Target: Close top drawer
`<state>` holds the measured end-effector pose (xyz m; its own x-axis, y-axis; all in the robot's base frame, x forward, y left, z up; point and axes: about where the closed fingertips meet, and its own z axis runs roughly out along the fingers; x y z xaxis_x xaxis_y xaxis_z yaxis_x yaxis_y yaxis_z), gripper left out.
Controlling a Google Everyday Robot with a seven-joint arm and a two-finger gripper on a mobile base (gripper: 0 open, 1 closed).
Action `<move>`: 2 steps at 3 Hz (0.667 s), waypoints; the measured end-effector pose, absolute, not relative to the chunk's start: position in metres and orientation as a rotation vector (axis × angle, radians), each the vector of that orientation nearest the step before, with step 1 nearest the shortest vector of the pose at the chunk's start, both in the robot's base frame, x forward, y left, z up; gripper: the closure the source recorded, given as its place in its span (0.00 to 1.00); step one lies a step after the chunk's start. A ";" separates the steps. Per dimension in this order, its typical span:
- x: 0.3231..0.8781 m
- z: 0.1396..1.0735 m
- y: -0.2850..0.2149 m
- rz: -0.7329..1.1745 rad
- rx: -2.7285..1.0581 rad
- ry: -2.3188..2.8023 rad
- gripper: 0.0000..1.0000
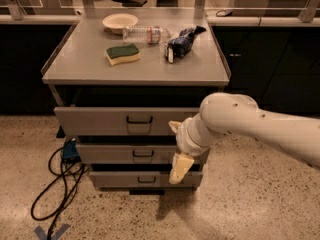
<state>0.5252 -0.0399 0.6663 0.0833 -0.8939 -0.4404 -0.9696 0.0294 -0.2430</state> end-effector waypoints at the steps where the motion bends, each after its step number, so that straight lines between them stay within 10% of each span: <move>1: 0.519 0.658 -0.043 0.216 -1.899 1.843 0.00; 2: 0.544 0.658 -0.045 0.205 -1.857 1.831 0.00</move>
Offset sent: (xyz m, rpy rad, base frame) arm 0.0594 -0.0115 -0.0128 0.0660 -0.0525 -0.0519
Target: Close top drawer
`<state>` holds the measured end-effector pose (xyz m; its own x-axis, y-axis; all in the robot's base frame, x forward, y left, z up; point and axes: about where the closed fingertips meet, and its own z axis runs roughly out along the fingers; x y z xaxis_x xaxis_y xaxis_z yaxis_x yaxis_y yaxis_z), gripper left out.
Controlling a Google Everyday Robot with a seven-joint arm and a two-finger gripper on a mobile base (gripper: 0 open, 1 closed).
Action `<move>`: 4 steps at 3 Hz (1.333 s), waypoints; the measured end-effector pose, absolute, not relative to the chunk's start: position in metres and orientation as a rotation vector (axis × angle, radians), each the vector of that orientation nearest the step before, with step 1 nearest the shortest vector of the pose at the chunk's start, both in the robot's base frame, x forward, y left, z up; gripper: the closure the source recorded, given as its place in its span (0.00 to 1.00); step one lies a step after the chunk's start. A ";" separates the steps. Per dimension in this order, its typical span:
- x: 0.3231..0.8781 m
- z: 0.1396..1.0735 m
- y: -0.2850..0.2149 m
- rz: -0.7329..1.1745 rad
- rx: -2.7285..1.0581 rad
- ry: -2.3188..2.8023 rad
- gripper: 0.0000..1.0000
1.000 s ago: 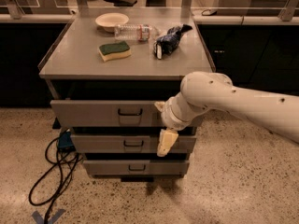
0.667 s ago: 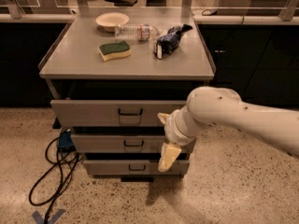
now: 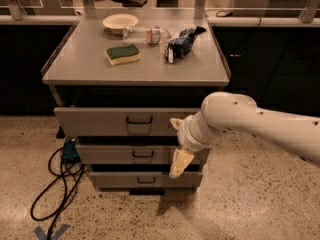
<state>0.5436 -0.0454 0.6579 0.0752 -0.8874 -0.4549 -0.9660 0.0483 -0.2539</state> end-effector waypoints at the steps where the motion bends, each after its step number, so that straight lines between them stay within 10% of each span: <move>1: 0.583 0.656 -0.048 0.194 -1.796 1.829 0.00; 4: 0.624 0.632 -0.054 0.214 -1.714 1.909 0.00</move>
Offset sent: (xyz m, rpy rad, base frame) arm 0.1218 -0.0139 -0.0264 0.0718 -0.0023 -0.1537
